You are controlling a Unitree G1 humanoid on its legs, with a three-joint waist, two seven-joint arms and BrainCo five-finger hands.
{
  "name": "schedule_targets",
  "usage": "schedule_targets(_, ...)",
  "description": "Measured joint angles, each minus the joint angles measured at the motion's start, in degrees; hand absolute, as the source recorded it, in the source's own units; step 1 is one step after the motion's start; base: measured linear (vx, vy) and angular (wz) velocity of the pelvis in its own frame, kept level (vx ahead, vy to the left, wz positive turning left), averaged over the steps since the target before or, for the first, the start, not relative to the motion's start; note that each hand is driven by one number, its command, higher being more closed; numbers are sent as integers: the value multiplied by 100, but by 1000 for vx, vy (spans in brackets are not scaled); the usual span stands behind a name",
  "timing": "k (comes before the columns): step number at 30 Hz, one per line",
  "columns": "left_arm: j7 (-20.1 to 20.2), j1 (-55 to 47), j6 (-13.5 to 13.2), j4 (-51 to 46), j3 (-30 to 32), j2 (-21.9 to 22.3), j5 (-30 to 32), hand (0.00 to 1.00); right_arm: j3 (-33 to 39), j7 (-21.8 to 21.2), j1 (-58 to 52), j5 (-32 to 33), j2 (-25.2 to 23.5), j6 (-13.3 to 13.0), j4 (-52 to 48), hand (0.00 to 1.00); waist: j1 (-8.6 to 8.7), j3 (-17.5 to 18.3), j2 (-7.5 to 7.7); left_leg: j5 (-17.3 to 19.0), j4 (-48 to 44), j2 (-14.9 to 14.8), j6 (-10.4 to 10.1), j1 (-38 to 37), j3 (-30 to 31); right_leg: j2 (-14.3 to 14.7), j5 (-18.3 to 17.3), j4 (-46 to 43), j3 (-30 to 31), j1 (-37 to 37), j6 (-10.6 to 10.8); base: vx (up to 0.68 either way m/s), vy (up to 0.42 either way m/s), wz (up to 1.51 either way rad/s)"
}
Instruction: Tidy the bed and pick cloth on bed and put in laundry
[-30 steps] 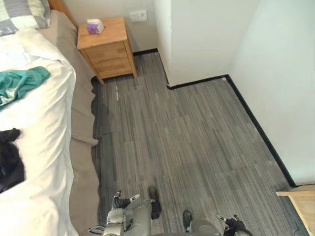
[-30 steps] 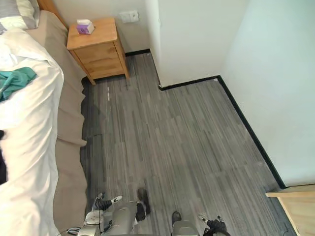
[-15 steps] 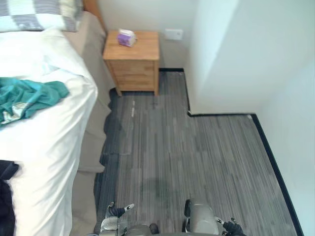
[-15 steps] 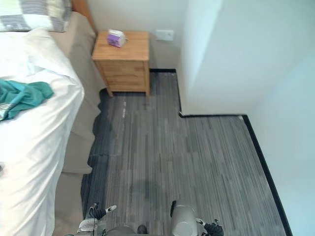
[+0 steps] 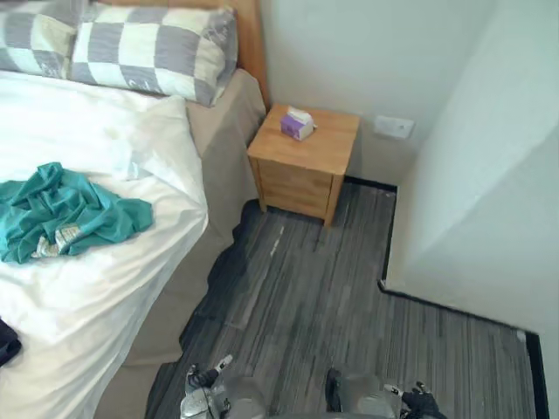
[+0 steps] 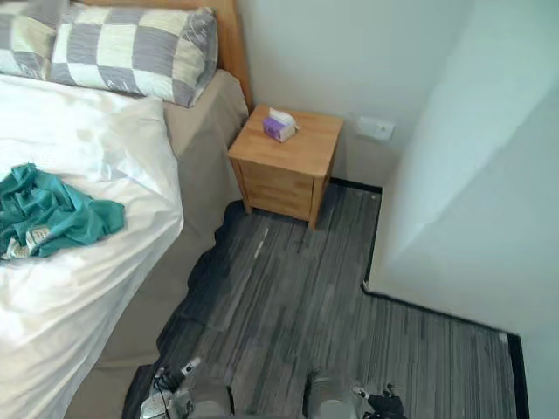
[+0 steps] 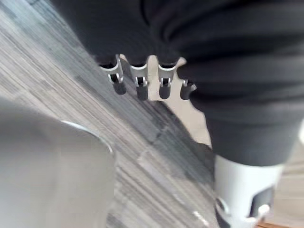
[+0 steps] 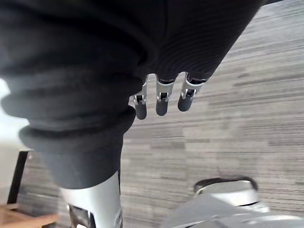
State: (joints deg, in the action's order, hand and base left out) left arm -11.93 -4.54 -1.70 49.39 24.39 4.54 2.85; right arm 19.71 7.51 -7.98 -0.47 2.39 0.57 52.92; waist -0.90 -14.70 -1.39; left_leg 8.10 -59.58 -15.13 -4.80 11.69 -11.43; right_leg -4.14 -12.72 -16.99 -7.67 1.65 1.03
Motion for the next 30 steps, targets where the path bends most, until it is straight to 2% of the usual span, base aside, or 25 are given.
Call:
schedule_targets(2,24,6,-19,-40,-11,-4,-7,0,-6,-2,52,3,14,-1,7,0,11,0,-22,171,1029,161,-12,306,-576,-120,-171,236,-194,338,91,367,-8,49)
schedule_targets(3,38,11,-21,-28,-30,-6,-3,0,12,-6,51,5,19,1,33,0,9,7,-34,125,2175,361,-19,352,-1043,-216,-263,323,-362,521,211,514,46,67)
schedule_targets(4,43,-22,-13,23,-90,-4,3,0,67,-11,40,6,49,-4,32,0,3,71,-126,-154,3207,502,0,276,-1423,-212,-362,315,-510,577,353,463,62,65)
schedule_targets(5,57,-17,-11,80,-143,-34,1,0,142,-13,62,7,74,-9,73,0,7,91,-176,-186,3530,542,796,225,-1762,-202,-472,299,-531,653,444,386,46,73)
schedule_targets(6,72,4,-9,89,-190,-119,4,0,220,-9,165,15,8,9,275,0,-17,156,46,-175,3726,839,1024,164,-1914,-372,-558,341,-536,721,509,484,24,82)
schedule_targets(8,73,-6,32,142,-142,-267,4,0,271,-23,370,11,-34,-13,395,0,-51,188,108,154,3612,1043,1254,165,-1905,-458,-384,474,-522,910,534,529,21,67)
schedule_targets(9,70,0,34,255,-116,-262,3,0,344,-31,419,5,-49,-8,472,0,-72,194,131,385,3638,1196,1305,-49,-1793,-623,-424,-119,-459,891,607,477,33,42)
schedule_targets(10,73,-6,38,320,-138,-301,4,0,389,-32,412,5,-63,-11,470,0,-104,195,132,434,3754,1327,1285,-224,-1693,-730,-411,-648,-439,783,640,476,38,54)
schedule_targets(11,74,-18,83,423,-196,-372,6,0,497,-46,397,13,-91,-11,459,0,-99,202,148,470,4003,1538,1262,-554,-1547,-937,-160,-1814,-333,415,909,490,26,51)
schedule_targets(12,74,-33,122,476,-242,-422,7,0,518,-48,398,12,-85,-10,457,0,-74,211,164,479,4124,1621,1262,-729,-1466,-1001,104,-2507,-177,184,1093,487,-12,97)
schedule_targets(13,74,-106,167,593,-359,-531,10,0,519,-66,390,14,-73,-11,443,0,51,218,173,500,4348,1736,1226,-1151,-1145,-1057,273,-3940,-82,-285,1168,486,-50,100)
schedule_targets(15,78,-215,220,689,-422,-559,8,0,509,-119,346,18,-27,-11,397,0,85,229,150,479,4660,1753,1182,-1655,-823,-1139,97,-4737,-403,-754,847,438,-116,99)
schedule_targets(16,77,-285,270,695,-425,-579,7,0,510,-122,343,35,-31,-10,398,0,92,217,114,426,4865,1753,1095,-1896,-590,-1196,-22,-4731,-585,-1037,700,403,-148,89)
schedule_targets(18,76,-324,270,682,-426,-594,4,0,518,-124,340,46,-40,-6,406,0,94,220,145,410,4983,1714,990,-2110,-310,-1201,-182,-4281,-649,-1302,624,355,-222,95)
schedule_targets(19,73,-338,270,670,-429,-595,1,0,526,-124,321,56,-36,-10,405,0,94,219,155,426,4988,1646,786,-2234,-96,-1171,-260,-3560,-591,-1446,559,370,-336,108)
schedule_targets(20,70,-342,267,668,-478,-596,0,0,524,-125,322,59,-38,-11,404,0,104,222,142,456,4981,1552,648,-2271,111,-1015,-250,-2614,-289,-1513,549,265,-313,105)
schedule_targets(21,70,-340,263,665,-490,-594,0,0,524,-126,321,59,-47,-9,404,0,117,225,134,491,4973,1498,572,-2270,221,-894,-218,-2061,8,-1526,554,222,-364,112)
schedule_targets(22,69,-333,247,664,-501,-606,1,0,527,-124,292,61,-82,-6,406,0,158,240,149,573,4945,1410,431,-2239,480,-689,-52,-1108,758,-1490,582,200,-429,134)
schedule_targets(23,68,-334,243,660,-489,-650,4,0,534,-124,209,66,-145,0,425,0,155,278,256,692,4890,1372,242,-2192,742,-541,342,-378,1765,-1477,540,207,-473,145)
schedule_targets(24,67,-344,245,636,-465,-693,6,0,538,-127,135,77,-205,4,428,0,148,348,382,788,4793,1351,112,-2131,888,-516,616,-168,2293,-1438,512,213,-564,154)
schedule_targets(25,62,-316,264,640,-355,-675,8,0,593,-146,69,138,-253,9,400,0,162,336,330,1033,4424,1106,-109,-1979,980,-388,620,-397,2447,-1401,851,186,-661,124)
schedule_targets(26,67,-429,257,472,-254,-475,12,0,601,-129,53,164,-112,18,324,0,140,353,129,1092,4131,738,-256,-1781,933,-82,407,-677,2470,-1403,730,174,-625,109)
schedule_targets(27,70,-470,247,413,-209,-401,15,0,591,-128,35,167,-94,33,237,0,138,370,75,1087,4090,601,-273,-1771,894,28,212,-905,2389,-1429,653,105,-556,81)
schedule_targets(28,71,-456,252,416,-123,-359,22,0,485,-127,35,165,-95,44,138,0,161,373,43,994,4117,448,-421,-1770,874,86,28,-1259,2127,-1498,543,38,-355,71)
schedule_targets(30,76,-414,239,395,-121,-339,63,0,250,-132,28,116,-81,56,-10,0,162,381,29,799,4205,270,-572,-1722,888,123,-198,-1618,1745,-1556,382,-28,-374,87)
